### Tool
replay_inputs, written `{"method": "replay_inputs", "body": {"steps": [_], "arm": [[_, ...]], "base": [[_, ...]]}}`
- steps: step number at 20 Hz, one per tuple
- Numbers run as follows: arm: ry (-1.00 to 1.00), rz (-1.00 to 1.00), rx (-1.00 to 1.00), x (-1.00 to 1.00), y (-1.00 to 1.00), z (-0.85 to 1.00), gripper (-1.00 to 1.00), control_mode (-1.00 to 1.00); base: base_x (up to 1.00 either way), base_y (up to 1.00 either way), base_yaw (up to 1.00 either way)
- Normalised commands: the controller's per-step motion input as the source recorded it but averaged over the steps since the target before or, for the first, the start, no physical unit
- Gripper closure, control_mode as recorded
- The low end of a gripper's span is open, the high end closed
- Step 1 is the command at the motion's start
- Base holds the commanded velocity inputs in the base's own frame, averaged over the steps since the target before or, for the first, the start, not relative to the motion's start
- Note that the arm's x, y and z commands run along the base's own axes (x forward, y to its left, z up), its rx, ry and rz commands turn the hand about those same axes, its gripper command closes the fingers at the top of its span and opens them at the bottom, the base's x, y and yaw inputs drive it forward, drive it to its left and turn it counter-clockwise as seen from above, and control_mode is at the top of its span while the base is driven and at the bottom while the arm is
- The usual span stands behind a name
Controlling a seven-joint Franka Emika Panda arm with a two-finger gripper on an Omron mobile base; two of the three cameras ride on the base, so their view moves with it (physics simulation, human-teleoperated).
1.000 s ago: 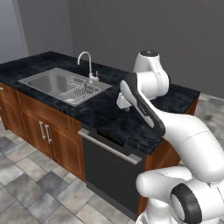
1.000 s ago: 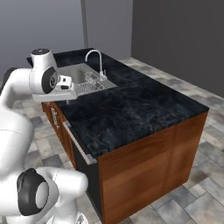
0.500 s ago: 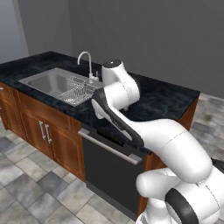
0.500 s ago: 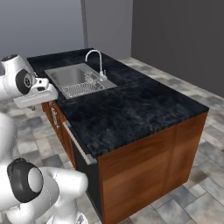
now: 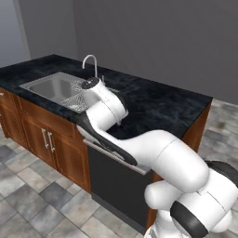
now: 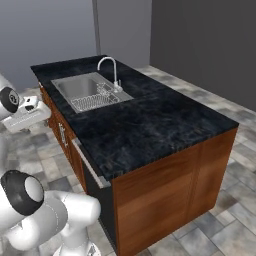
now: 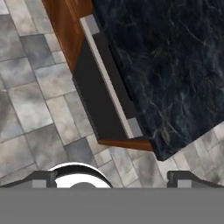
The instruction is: Open the dishwasher door and pull out the top rack.
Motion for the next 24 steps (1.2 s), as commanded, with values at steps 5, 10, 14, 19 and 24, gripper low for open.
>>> {"method": "replay_inputs", "body": {"steps": [5,10,14,19,24], "arm": [[0.0,0.0,-0.11,0.0,0.35,-0.33,-1.0,-1.0],[-0.01,0.0,-0.1,0.0,0.16,-0.39,-1.0,-1.0],[-0.04,0.0,-0.08,0.0,0.0,-0.34,-1.0,-1.0],[-0.08,0.0,-0.06,0.0,0.0,-0.36,-1.0,-1.0],[-0.07,0.0,-0.03,0.0,0.0,-0.41,-1.0,-1.0]], "base": [[0.0,0.0,0.0],[0.0,0.0,0.0],[0.0,0.0,0.0],[0.0,0.0,0.0],[0.0,0.0,0.0]]}}
